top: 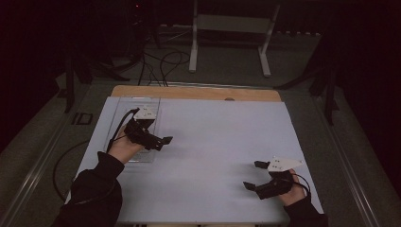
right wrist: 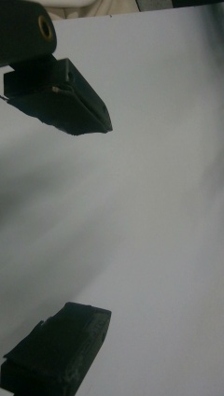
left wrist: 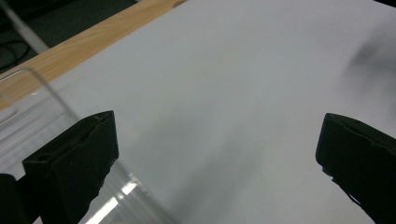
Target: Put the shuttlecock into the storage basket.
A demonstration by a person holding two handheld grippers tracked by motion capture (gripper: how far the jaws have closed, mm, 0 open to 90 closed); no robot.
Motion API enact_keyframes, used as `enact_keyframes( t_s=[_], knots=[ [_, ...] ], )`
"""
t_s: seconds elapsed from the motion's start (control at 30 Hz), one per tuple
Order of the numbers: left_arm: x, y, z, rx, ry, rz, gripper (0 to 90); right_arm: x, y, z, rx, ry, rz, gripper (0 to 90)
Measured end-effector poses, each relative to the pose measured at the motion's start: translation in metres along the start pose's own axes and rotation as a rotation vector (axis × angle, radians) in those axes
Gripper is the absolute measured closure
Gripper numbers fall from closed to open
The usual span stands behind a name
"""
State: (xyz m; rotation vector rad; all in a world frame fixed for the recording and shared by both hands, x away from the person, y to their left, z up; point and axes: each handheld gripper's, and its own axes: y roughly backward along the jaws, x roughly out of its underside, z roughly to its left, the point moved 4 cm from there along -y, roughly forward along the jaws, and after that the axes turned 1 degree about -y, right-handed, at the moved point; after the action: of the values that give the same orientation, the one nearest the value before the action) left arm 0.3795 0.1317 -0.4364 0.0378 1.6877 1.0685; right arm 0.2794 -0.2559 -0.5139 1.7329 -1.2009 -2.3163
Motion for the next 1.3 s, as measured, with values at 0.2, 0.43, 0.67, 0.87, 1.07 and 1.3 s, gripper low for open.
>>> enact_keyframes(
  t_s=[0.2,0.43,0.67,0.87,1.07,1.3],
  knots=[
    [-0.005,-0.006,-0.017,0.049,-0.035,0.007,0.0,0.0,0.0,0.0,0.0,-0.002,-0.003,9.1],
    [-0.007,-0.013,-0.033,0.111,-0.067,0.001,0.0,0.0,0.0,0.0,0.0,0.0,-0.002,9.1],
    [-0.008,-0.018,-0.046,0.17,-0.074,-0.006,0.0,0.001,0.0,0.0,0.0,-0.001,0.0,9.1],
    [-0.007,-0.022,-0.06,0.218,-0.091,-0.008,0.0,0.001,0.001,0.0,0.001,0.0,-0.001,9.1],
    [-0.003,-0.027,-0.071,0.249,-0.101,-0.035,0.0,0.001,0.001,0.0,-0.001,-0.001,0.001,9.1],
    [0.001,-0.026,-0.08,0.283,-0.11,-0.041,0.0,0.001,0.001,0.0,-0.001,-0.002,-0.001,9.1]
  ],
)
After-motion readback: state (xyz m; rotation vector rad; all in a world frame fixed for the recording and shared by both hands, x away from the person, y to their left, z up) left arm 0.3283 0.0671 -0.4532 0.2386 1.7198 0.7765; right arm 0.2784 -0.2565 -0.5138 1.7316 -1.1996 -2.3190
